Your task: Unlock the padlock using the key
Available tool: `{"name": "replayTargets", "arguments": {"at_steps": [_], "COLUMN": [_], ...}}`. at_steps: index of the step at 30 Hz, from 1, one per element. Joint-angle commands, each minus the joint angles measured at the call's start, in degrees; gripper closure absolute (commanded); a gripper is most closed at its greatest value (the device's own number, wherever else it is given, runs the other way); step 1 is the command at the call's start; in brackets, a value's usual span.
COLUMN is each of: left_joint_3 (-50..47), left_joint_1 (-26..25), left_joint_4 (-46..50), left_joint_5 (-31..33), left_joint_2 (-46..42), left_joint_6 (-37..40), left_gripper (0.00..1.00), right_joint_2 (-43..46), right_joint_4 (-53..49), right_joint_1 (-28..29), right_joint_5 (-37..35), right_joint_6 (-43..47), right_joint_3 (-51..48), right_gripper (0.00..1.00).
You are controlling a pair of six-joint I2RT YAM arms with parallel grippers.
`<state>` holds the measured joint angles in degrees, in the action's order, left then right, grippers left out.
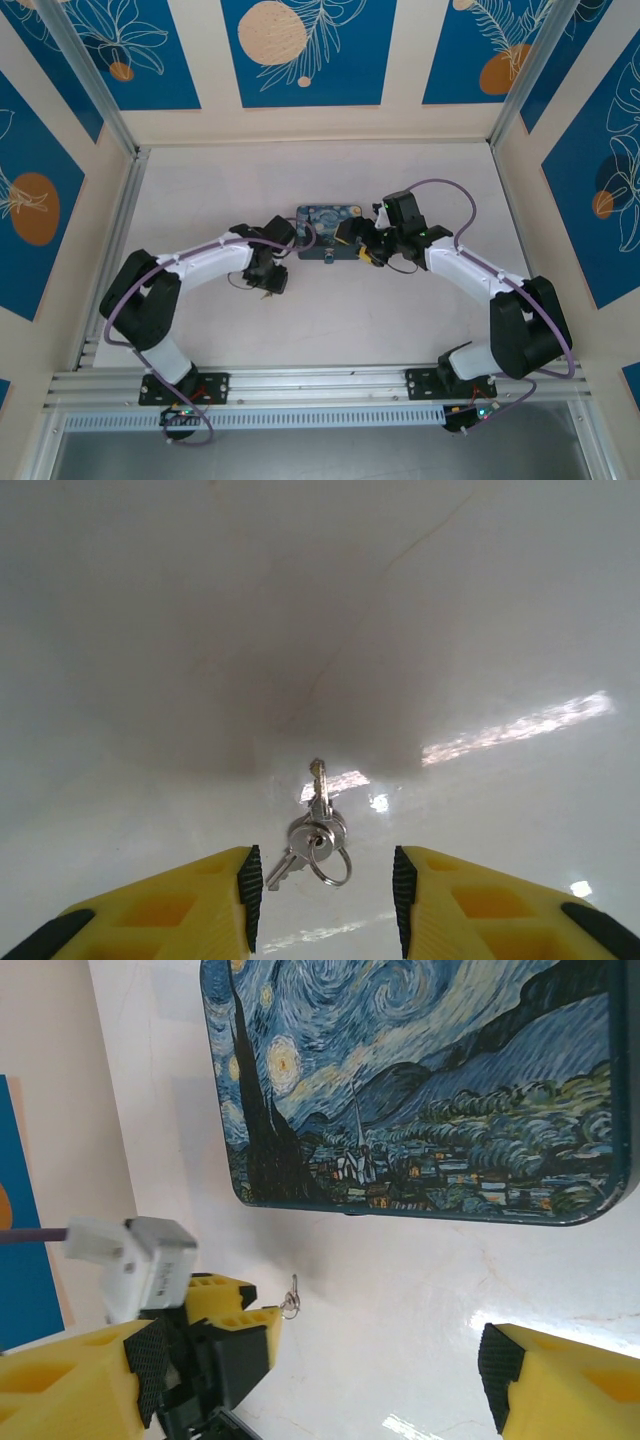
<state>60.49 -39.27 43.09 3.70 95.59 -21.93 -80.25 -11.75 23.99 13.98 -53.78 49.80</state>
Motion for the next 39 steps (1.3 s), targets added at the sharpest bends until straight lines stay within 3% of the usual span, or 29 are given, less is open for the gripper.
{"name": "replayTargets", "arguments": {"at_steps": [1,14,19,26,39], "left_joint_3": [-0.81,-1.10,-1.94,-2.01,1.67], "left_joint_1": [-0.57,-0.65,-0.79,-0.94,-1.56], "left_joint_4": [0.81,-0.68,-1.28,-0.76,-3.18], "left_joint_5": [1.04,1.22,0.61,-0.60,-7.40], "left_joint_2": [1.80,5.83,6.22,5.17,-1.57], "left_joint_6": [0.24,0.51,0.17,-0.65,-3.12], "left_gripper": [0.59,0.60,0.72,1.00,1.00], "right_joint_2": [1.06,0.90,0.84,0.88,1.91], "right_joint_4": [-0.02,-0.13,-0.21,-0.47,-1.52], "right_joint_1": [-0.16,-0.50,-0.54,-0.73,-1.03], "right_joint_5": [1.23,1.14,1.14,1.14,0.79], "right_joint_6": [0.68,0.78,0.80,0.79,0.96], "right_joint_3": [-0.49,-0.32,-0.25,-0.06,-0.05], "right_gripper": [0.16,0.16,0.16,0.17,0.16]}}
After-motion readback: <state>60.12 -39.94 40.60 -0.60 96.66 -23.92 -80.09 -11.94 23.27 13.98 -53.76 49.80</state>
